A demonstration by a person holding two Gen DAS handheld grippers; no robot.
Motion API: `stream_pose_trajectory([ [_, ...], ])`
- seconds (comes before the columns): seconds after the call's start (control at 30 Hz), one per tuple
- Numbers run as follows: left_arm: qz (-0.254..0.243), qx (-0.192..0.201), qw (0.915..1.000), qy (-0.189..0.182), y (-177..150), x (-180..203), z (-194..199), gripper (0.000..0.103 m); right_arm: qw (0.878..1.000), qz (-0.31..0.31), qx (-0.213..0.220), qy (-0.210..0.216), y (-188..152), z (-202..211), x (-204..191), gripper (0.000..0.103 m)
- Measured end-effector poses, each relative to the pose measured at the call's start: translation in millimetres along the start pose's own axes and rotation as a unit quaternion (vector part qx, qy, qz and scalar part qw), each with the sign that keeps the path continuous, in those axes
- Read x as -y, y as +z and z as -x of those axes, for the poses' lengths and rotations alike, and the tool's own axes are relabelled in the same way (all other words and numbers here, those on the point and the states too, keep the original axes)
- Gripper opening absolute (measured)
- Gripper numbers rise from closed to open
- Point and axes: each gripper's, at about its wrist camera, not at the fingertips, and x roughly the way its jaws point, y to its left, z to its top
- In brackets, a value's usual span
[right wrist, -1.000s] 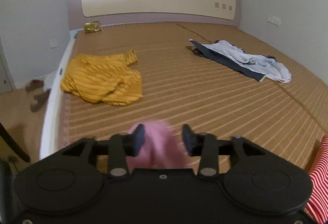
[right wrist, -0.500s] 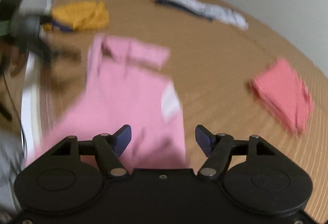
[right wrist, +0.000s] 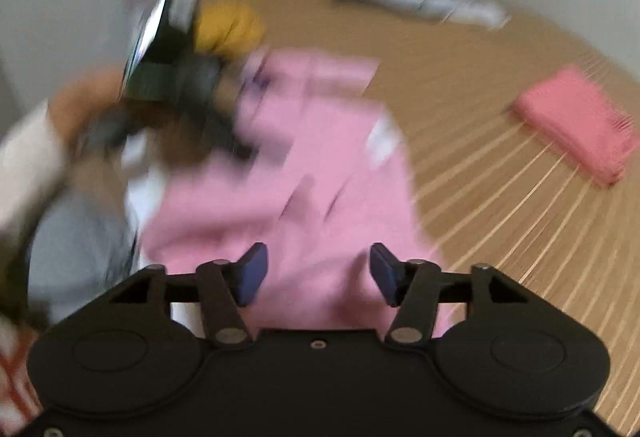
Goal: Fold clothes
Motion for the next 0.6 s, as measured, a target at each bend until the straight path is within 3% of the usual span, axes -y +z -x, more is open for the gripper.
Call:
stream_pose_trajectory([
  [0.1,0.011,-0.002,0.9999,-0.01,-7.6,-8.7,1.9,0.103,0.999,-0.004,0.019,-0.05,22.9,-25.4,3.0,0.066],
  [0.2,0.018,-0.003,0.9997,-0.017,-14.1,-15.1,2.6,0.103,0.998,-0.001,-0.039,-0.056,36.0,-85.8,-0.6,0.056],
  [0.27,0.018,-0.007,0.9996,-0.019,-13.4,-15.4,0.0,0.103,0.996,0.009,-0.077,-0.055,37.4,-120.0,-10.0,0.054],
  [0.33,0.015,-0.008,0.9996,-0.021,-13.9,-14.4,-2.3,0.103,0.993,0.028,-0.095,-0.065,30.7,-132.3,-19.0,0.04],
  [0.37,0.015,-0.009,0.9996,-0.022,-13.6,-14.7,-2.3,0.103,0.992,0.047,-0.096,-0.069,28.6,-135.5,-20.9,0.012],
  [0.4,0.016,-0.01,0.9996,-0.023,-13.3,-15.1,-2.0,0.103,0.991,0.058,-0.095,-0.075,25.8,-134.4,-18.3,0.008],
  [0.5,0.014,-0.007,0.9997,-0.018,-12.3,-15.1,-3.5,0.103,0.989,0.045,-0.045,-0.132,36.7,-105.1,1.8,0.007],
  [0.6,0.008,-0.002,1.0,0.002,-11.6,-15.4,-3.5,0.103,0.978,0.014,0.015,-0.206,51.2,-67.1,35.7,0.007],
])
